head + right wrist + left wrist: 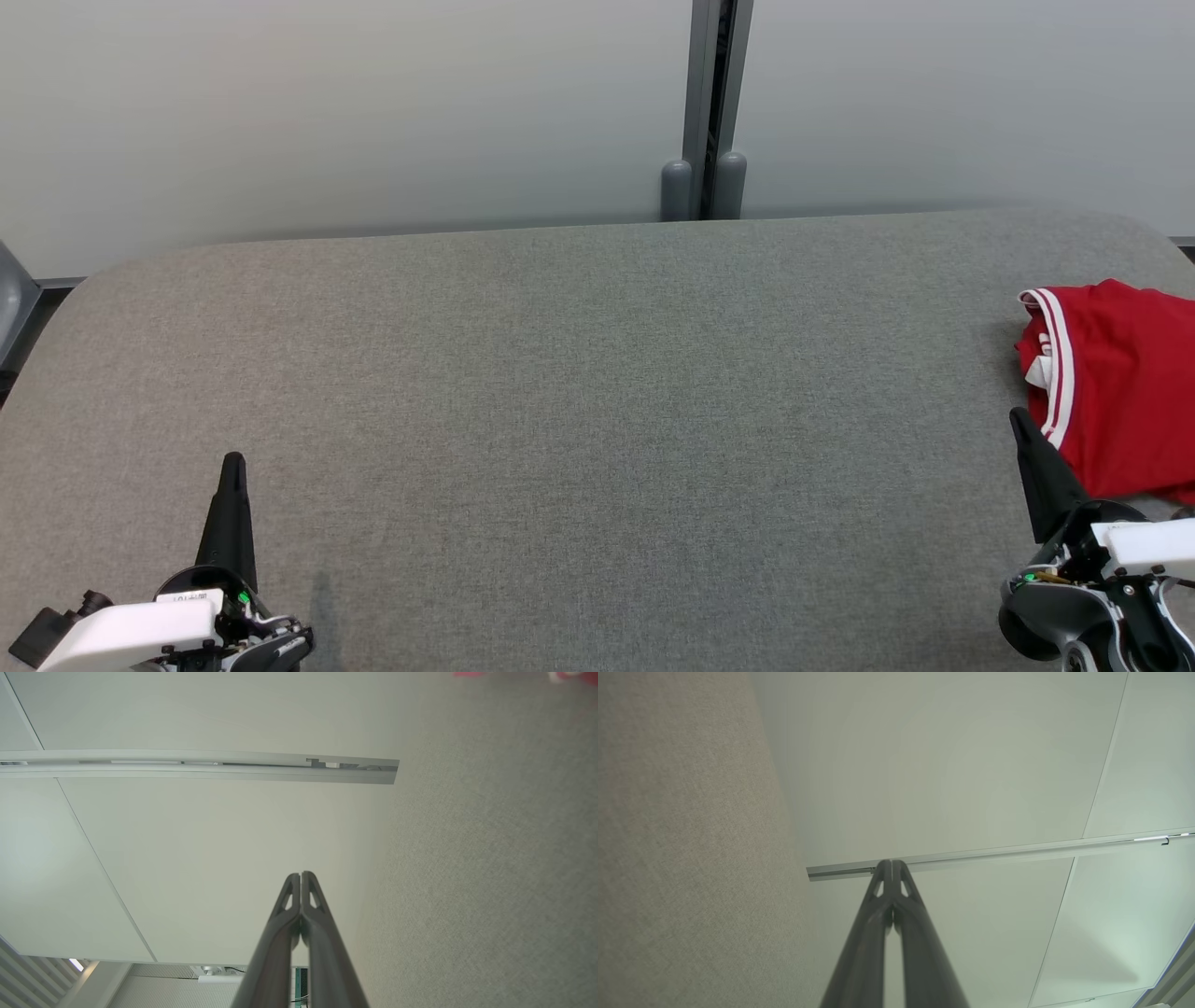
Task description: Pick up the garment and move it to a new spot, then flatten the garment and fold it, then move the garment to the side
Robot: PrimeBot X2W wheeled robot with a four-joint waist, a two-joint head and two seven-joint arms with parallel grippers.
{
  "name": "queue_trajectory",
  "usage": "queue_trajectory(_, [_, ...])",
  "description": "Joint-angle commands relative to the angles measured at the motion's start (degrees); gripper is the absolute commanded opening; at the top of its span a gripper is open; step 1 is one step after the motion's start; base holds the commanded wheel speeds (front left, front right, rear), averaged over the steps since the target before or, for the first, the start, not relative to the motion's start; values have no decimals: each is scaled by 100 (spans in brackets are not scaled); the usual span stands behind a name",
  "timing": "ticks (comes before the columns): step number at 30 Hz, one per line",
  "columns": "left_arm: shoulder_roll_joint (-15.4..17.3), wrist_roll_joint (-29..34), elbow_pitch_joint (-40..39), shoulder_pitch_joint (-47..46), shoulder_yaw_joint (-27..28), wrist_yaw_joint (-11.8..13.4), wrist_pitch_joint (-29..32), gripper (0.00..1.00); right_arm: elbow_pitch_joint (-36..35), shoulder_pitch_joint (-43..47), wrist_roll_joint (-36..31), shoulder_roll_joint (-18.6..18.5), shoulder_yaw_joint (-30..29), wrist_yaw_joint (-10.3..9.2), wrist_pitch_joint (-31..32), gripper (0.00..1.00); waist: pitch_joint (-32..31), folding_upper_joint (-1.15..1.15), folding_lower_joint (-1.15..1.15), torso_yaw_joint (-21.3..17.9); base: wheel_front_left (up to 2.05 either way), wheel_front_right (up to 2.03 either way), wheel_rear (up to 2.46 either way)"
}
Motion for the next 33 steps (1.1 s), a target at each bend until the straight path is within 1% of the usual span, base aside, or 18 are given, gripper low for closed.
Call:
queue_trajectory(1, [10, -1, -3, -108, 32, -20, 25, 0, -11, -39, 29, -28, -14, 3, 8, 0, 0, 0, 0, 0, 0, 0, 0])
queue_trajectory(33, [10, 0, -3, -109, 32, -20, 25, 0, -11, -39, 29, -28, -14, 3, 7, 0, 0, 0, 0, 0, 0, 0, 0])
